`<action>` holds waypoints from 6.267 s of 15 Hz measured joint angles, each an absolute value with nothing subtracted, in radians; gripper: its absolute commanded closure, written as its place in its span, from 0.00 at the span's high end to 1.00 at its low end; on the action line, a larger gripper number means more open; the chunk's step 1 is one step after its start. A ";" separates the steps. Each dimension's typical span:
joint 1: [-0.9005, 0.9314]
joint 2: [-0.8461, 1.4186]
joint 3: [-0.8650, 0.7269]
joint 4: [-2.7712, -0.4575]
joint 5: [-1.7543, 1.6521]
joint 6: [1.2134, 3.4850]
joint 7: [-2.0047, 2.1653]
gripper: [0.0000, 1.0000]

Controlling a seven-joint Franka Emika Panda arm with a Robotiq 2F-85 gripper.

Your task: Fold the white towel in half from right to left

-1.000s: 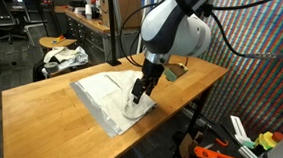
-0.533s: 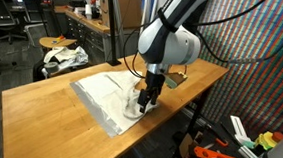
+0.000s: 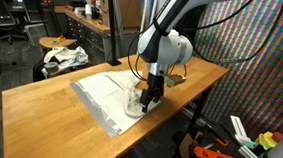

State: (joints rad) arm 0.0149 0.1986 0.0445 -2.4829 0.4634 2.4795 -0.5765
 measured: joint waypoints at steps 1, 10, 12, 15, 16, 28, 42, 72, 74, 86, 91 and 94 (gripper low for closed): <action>0.004 0.202 0.048 -2.477 0.463 2.479 -0.577 1.00; -0.063 0.036 0.040 -2.495 0.455 2.412 -0.612 1.00; -0.061 -0.042 0.036 -2.512 0.436 2.378 -0.598 1.00; -0.032 -0.141 0.035 -2.516 0.443 2.368 -0.543 1.00; -0.020 -0.162 0.035 -2.504 0.460 2.364 -0.518 1.00; 0.005 -0.052 0.017 -2.304 0.431 2.364 -0.246 1.00; 0.023 0.243 0.038 -1.897 -0.049 2.212 0.160 1.00; -0.112 0.698 0.020 -1.530 0.095 2.128 -0.072 1.00; -0.112 0.707 0.020 -1.522 0.095 2.128 -0.069 1.00; -0.110 0.733 0.021 -1.489 0.095 2.127 -0.059 0.13; -0.101 0.729 0.034 -1.481 0.097 2.126 -0.055 0.17; -0.089 0.706 0.043 -1.482 0.100 2.128 -0.050 0.18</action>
